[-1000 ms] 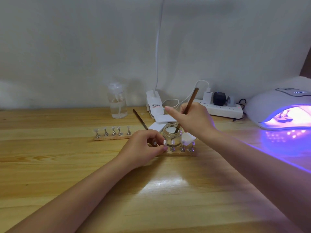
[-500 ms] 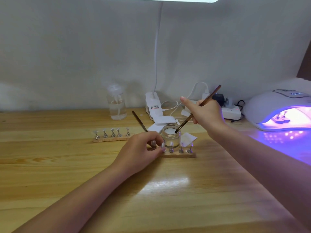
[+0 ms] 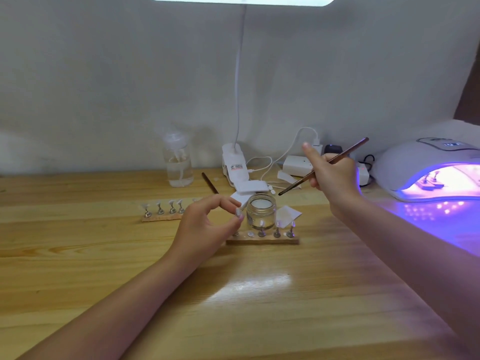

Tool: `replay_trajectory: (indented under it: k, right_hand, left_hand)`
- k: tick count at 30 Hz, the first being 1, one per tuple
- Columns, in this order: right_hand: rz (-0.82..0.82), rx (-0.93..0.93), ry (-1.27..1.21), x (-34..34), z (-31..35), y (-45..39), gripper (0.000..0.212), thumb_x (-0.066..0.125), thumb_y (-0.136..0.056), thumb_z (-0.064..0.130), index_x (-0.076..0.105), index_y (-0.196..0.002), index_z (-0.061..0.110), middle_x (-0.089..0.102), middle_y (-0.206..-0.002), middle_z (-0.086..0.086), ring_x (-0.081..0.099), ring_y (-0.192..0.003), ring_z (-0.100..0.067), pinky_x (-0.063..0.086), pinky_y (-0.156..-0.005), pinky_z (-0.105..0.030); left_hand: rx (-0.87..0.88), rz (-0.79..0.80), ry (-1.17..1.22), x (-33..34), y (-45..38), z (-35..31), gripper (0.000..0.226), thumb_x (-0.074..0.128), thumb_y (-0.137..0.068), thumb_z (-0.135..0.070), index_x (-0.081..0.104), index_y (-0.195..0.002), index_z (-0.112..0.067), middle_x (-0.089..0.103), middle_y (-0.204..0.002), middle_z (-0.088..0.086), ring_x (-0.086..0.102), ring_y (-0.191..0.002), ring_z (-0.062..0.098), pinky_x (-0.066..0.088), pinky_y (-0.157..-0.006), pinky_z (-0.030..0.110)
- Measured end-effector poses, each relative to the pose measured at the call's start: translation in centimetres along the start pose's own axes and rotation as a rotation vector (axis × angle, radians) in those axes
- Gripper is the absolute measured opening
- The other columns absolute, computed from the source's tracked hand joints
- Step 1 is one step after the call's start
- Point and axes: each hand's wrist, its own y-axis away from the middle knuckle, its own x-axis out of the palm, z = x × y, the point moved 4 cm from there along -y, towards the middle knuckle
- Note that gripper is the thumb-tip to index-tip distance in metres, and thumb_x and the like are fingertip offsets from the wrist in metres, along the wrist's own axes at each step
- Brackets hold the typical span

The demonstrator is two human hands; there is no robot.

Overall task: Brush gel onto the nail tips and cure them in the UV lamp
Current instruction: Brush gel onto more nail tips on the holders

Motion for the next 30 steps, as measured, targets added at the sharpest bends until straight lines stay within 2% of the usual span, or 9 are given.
replay_trajectory:
  k: [3,5,8,11,14,20,23,30]
  right_hand:
    - [0.030,-0.018,-0.173,0.0,0.6,1.5,0.048,0.059,-0.086,0.045,0.047,-0.052,0.013,0.048,-0.034,0.009,0.046,-0.032,-0.002,0.038,-0.040,-0.015]
    - [0.102,-0.048,-0.254,0.3,1.0,3.0,0.046,0.051,-0.088,0.048,0.057,-0.060,0.012,0.057,-0.040,0.002,0.049,-0.032,-0.008,0.037,-0.036,-0.013]
    - [0.215,-0.129,-0.325,1.0,1.2,5.4,0.052,0.041,-0.081,0.055,0.065,-0.069,0.011,0.065,-0.049,-0.005,0.056,-0.038,-0.013,0.044,-0.043,-0.015]
    - [0.275,-0.281,-0.370,1.6,1.4,7.3,0.046,0.044,-0.085,0.046,0.066,-0.068,0.009,0.068,-0.058,0.001,0.061,-0.049,-0.008,0.047,-0.052,-0.014]
    - [0.300,-0.397,-0.339,1.7,1.5,8.2,0.035,0.047,-0.088,0.035,0.067,-0.068,0.014,0.067,-0.059,0.007,0.060,-0.052,-0.004,0.047,-0.057,-0.012]
    - [0.305,-0.427,-0.262,2.0,1.1,8.6,0.030,0.049,-0.087,0.028,0.069,-0.067,0.017,0.067,-0.059,0.004,0.062,-0.055,-0.013,0.048,-0.058,-0.017]
    - [0.316,-0.415,-0.267,2.3,1.0,8.8,0.032,0.049,-0.087,0.033,0.070,-0.069,0.016,0.069,-0.063,0.000,0.063,-0.057,-0.016,0.050,-0.058,-0.018]
    - [0.270,-0.345,-0.317,1.8,0.7,9.0,0.042,0.046,-0.087,0.031,0.066,-0.055,0.012,0.063,-0.049,-0.003,0.057,-0.042,-0.010,0.045,-0.048,-0.016]
  left_hand:
    - [0.015,0.003,0.020,0.1,0.0,-0.3,0.019,0.071,-0.075,-0.007,0.062,-0.065,-0.022,0.070,-0.081,-0.010,0.059,-0.083,-0.008,0.033,-0.072,-0.003]
    - [0.037,-0.002,0.013,0.1,0.0,-0.5,0.023,0.071,-0.075,-0.007,0.062,-0.066,-0.026,0.069,-0.076,-0.011,0.059,-0.078,-0.008,0.032,-0.072,-0.002]
    - [0.035,0.000,0.036,0.2,0.1,-0.5,0.020,0.072,-0.075,-0.010,0.067,-0.069,-0.028,0.069,-0.074,-0.020,0.060,-0.077,-0.010,0.033,-0.073,-0.002]
    - [0.020,-0.009,0.064,0.1,0.1,-0.3,0.018,0.073,-0.073,-0.012,0.070,-0.073,-0.029,0.070,-0.076,-0.021,0.062,-0.078,-0.006,0.039,-0.074,0.003]
    - [0.032,-0.012,0.074,0.0,0.1,-0.4,0.021,0.073,-0.073,-0.008,0.071,-0.074,-0.028,0.070,-0.075,-0.018,0.063,-0.077,-0.004,0.042,-0.072,0.005]
    - [0.027,-0.013,0.088,-0.1,0.1,-0.5,0.018,0.073,-0.073,-0.005,0.073,-0.078,-0.023,0.070,-0.076,-0.013,0.063,-0.075,-0.004,0.043,-0.070,0.007]
    - [0.026,-0.016,0.083,-0.1,0.1,-0.5,0.019,0.073,-0.073,-0.005,0.072,-0.080,-0.023,0.069,-0.076,-0.012,0.062,-0.075,-0.005,0.042,-0.070,0.006]
    - [0.024,-0.018,0.073,0.0,0.1,-0.5,0.018,0.073,-0.073,-0.004,0.072,-0.083,-0.019,0.068,-0.076,-0.012,0.062,-0.075,-0.006,0.042,-0.071,0.005]
